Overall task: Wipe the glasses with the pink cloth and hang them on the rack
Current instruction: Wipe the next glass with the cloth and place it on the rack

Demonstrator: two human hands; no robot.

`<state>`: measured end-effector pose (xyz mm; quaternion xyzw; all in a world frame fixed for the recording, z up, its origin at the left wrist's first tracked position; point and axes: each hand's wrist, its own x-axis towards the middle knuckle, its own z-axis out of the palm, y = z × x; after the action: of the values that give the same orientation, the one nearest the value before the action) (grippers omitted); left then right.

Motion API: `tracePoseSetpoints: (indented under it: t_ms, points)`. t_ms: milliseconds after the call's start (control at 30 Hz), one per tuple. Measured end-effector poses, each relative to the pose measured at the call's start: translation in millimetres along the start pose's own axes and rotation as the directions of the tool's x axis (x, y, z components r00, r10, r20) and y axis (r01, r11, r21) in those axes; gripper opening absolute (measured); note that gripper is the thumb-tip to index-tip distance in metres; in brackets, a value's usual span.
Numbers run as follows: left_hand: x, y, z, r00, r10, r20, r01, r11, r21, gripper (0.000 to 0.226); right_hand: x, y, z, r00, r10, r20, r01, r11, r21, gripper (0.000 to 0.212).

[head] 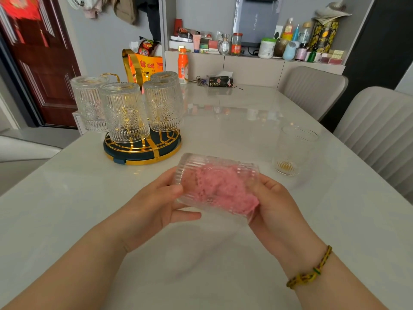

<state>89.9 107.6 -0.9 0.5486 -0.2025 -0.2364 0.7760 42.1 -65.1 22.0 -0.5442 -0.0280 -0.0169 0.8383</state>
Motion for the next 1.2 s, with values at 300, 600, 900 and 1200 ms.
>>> tracePoseSetpoints:
  t_ms: [300, 600, 900, 1200]
  points:
    - [1.0, -3.5, 8.7, 0.967, -0.076, -0.242, 0.091, 0.994, 0.052, 0.053, -3.2, 5.4, 3.8, 0.926, -0.304, 0.222, 0.371, 0.643, -0.67, 0.031]
    - [1.0, -3.3, 6.4, 0.987, -0.1, -0.129, 0.104, 0.994, 0.029, 0.058, 6.0, 12.9, -7.7, 0.993, -0.118, -0.017, 0.105, 0.933, -0.345, 0.024]
    - [-2.5, -0.3, 7.8, 0.98, -0.115, -0.162, 0.123, 0.992, 0.041, 0.033, -0.3, 2.4, 0.7, 0.97, -0.118, 0.211, 0.207, 0.854, -0.478, 0.025]
    - [2.5, 1.7, 3.2, 0.967, -0.039, -0.253, 0.027, 0.998, -0.048, 0.031, 4.9, -4.5, -5.3, 0.956, -0.268, 0.12, 0.291, 0.809, -0.51, 0.039]
